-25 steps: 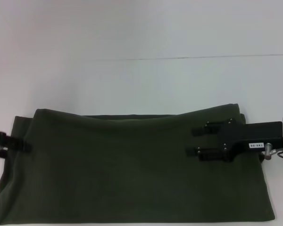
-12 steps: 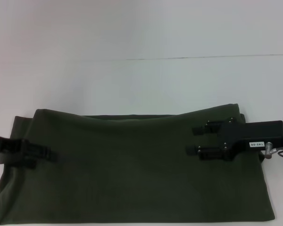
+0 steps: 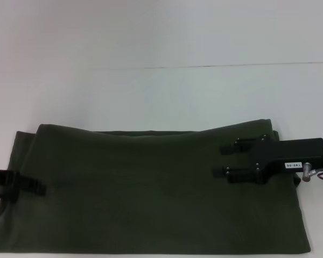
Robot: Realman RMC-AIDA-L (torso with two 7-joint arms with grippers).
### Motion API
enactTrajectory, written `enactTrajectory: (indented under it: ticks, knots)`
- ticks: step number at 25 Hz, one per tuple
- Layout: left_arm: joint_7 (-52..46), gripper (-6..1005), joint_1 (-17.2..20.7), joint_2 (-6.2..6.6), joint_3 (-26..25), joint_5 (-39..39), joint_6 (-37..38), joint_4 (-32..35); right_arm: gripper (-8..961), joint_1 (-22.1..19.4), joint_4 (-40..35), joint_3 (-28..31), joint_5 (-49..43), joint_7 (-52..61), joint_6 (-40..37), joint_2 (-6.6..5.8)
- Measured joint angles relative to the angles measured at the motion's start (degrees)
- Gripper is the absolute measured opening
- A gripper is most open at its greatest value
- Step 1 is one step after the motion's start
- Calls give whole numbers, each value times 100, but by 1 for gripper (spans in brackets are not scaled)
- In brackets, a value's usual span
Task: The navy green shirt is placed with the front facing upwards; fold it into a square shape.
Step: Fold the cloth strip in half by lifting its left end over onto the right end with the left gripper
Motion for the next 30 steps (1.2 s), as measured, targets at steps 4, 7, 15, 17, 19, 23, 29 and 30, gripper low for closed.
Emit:
enactTrajectory:
  ticks: [4, 7, 15, 17, 19, 23, 29, 30]
  knots:
    - [-6, 867, 16, -1, 1, 19, -84, 18, 711, -1, 8, 0, 0, 6, 0, 0]
    - [-13, 867, 13, -1, 2, 37, -108, 28, 710, 4, 5, 0, 0, 6, 0, 0]
    - [46, 867, -49, 72, -256, -211, 325, 151, 710, 11, -5, 0, 0, 6, 0, 0]
    - [59, 867, -54, 86, -347, -297, 447, 229, 710, 12, -5, 0, 0, 6, 0, 0]
    - [58, 867, -50, 92, -427, -330, 529, 345, 710, 12, -4, 0, 0, 6, 0, 0]
    - [14, 867, 13, 97, -516, -302, 514, 590, 710, 10, -4, 12, 0, 6, 0, 0]
    - [-2, 867, 116, 149, -523, -196, 456, 668, 710, -4, -3, 20, 0, 7, 9, 0]
    - [-2, 867, 128, 149, -523, -113, 434, 669, 710, -3, -3, 22, 0, 10, 9, 0]
